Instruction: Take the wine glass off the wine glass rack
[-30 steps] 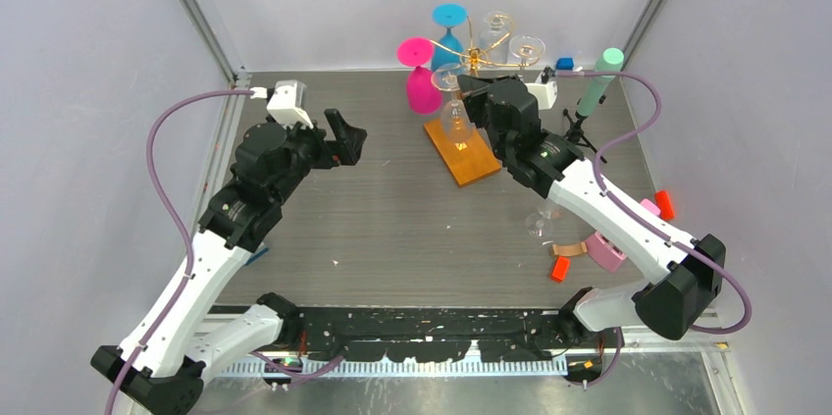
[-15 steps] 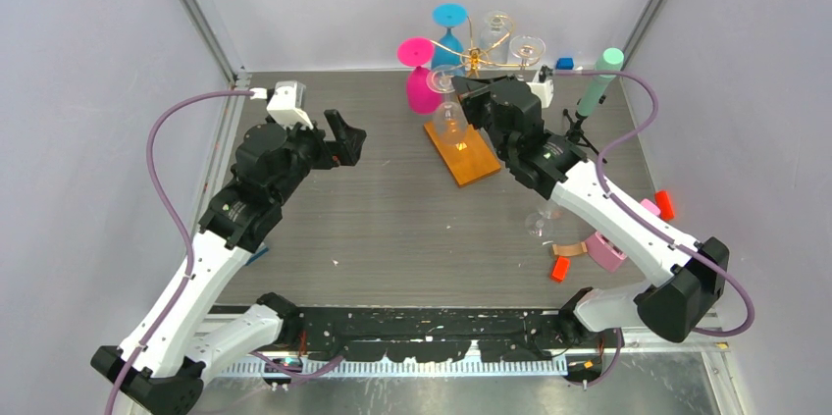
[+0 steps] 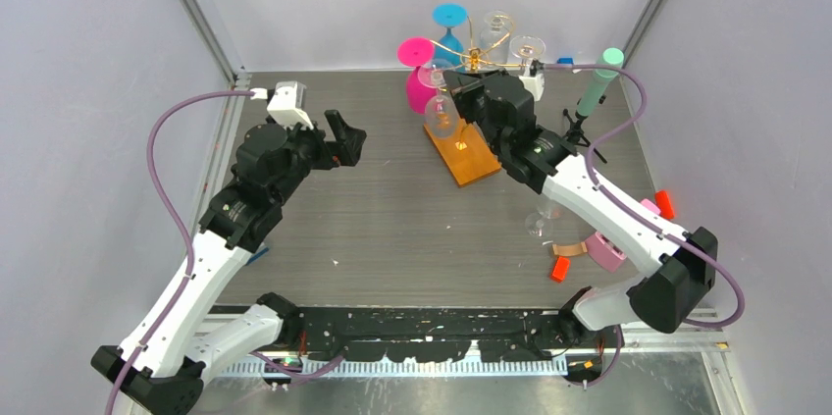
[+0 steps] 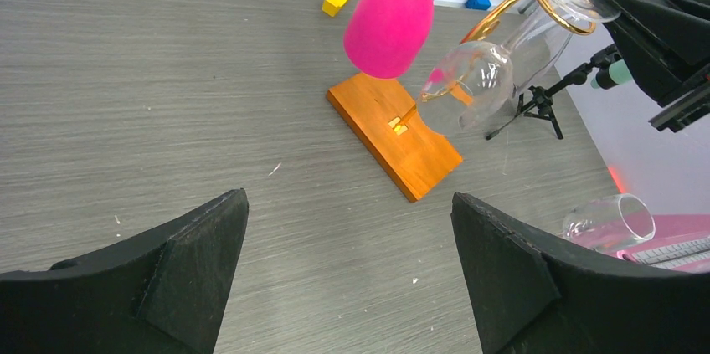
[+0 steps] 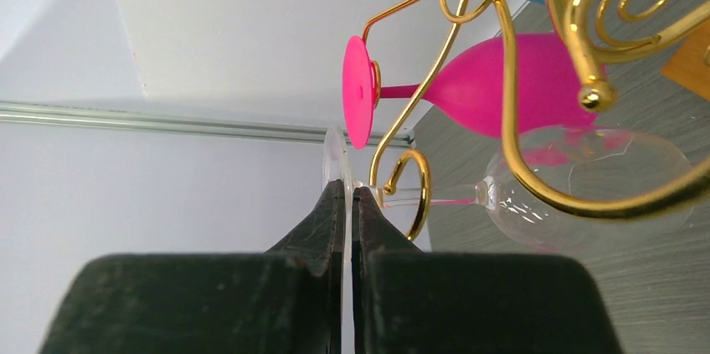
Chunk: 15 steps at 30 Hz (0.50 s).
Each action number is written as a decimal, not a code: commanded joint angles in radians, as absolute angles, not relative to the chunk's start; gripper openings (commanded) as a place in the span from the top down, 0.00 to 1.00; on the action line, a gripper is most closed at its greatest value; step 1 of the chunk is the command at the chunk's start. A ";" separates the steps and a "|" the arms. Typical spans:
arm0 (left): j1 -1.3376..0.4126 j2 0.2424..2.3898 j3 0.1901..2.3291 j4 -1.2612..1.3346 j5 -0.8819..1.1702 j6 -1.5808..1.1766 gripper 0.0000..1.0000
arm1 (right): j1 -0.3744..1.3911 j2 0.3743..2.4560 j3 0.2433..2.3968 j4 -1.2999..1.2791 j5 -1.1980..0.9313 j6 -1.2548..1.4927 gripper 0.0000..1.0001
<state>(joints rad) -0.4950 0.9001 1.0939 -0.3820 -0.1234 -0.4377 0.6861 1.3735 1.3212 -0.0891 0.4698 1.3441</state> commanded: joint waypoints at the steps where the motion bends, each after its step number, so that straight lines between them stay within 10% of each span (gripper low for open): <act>1: -0.489 0.885 1.089 -0.360 -0.138 -0.431 0.06 | 0.692 1.400 1.404 0.049 0.518 1.319 1.00; 15: -0.489 0.891 1.082 -0.357 -0.130 -0.436 0.06 | 0.692 1.407 1.473 -0.042 0.725 1.241 1.00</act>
